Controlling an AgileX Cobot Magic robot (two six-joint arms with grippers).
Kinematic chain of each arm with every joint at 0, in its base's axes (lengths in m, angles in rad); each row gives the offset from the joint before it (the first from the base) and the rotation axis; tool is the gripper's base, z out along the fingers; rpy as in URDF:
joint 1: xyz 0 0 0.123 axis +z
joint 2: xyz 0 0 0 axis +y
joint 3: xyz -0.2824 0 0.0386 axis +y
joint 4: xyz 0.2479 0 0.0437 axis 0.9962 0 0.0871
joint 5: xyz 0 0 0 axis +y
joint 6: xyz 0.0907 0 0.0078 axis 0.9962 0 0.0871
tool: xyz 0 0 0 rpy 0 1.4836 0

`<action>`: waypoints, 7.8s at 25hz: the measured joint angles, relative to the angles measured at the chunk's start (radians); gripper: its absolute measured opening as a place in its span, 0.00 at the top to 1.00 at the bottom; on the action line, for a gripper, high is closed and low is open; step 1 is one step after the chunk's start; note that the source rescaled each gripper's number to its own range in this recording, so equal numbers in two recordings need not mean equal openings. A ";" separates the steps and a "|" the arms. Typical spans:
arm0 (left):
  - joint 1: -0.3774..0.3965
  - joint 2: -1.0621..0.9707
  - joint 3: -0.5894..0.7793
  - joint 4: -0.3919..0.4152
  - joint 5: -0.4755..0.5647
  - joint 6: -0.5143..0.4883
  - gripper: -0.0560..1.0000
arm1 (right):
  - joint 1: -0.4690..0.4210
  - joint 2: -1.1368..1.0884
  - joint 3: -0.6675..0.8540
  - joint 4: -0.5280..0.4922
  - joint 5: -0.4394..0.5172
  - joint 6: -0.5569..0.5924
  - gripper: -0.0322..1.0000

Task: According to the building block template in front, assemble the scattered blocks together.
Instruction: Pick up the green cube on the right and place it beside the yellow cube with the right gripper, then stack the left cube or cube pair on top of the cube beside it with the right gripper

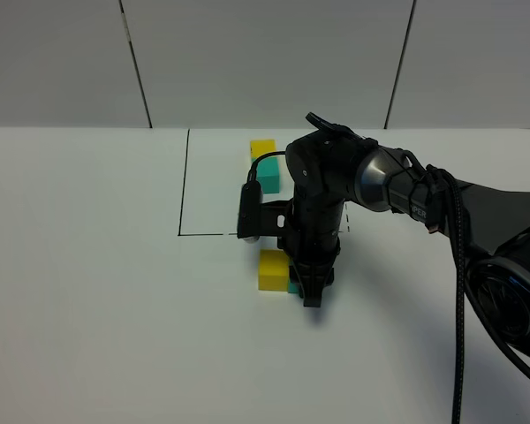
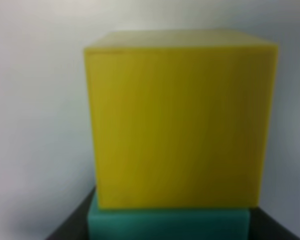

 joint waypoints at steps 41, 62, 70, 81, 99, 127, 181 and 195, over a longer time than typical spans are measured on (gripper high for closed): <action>0.000 0.000 0.000 0.000 0.000 -0.001 0.12 | -0.082 -0.333 -0.004 0.088 0.138 0.386 0.00; 0.000 0.000 0.000 0.000 0.000 -0.001 0.12 | -0.899 -1.063 0.860 0.164 0.018 0.819 0.00; 0.000 0.000 0.000 0.000 0.000 -0.001 0.12 | -0.914 -1.544 1.159 0.070 0.018 0.887 0.00; 0.000 0.000 0.000 0.000 0.000 -0.001 0.12 | -0.731 -1.835 1.263 0.070 0.007 0.875 0.02; 0.000 0.000 0.000 0.000 0.000 -0.001 0.12 | -0.708 -2.266 1.364 0.058 0.008 0.856 0.16; 0.000 0.000 0.000 0.000 0.000 0.000 0.12 | -0.618 -2.332 1.398 0.025 -0.026 0.854 0.22; 0.000 0.000 0.000 0.000 0.000 -0.001 0.12 | -0.007 -0.206 0.234 0.127 -0.213 -0.010 0.16; 0.000 0.000 0.000 0.000 0.000 -0.001 0.12 | -0.007 -0.146 0.234 0.147 -0.246 -0.012 0.17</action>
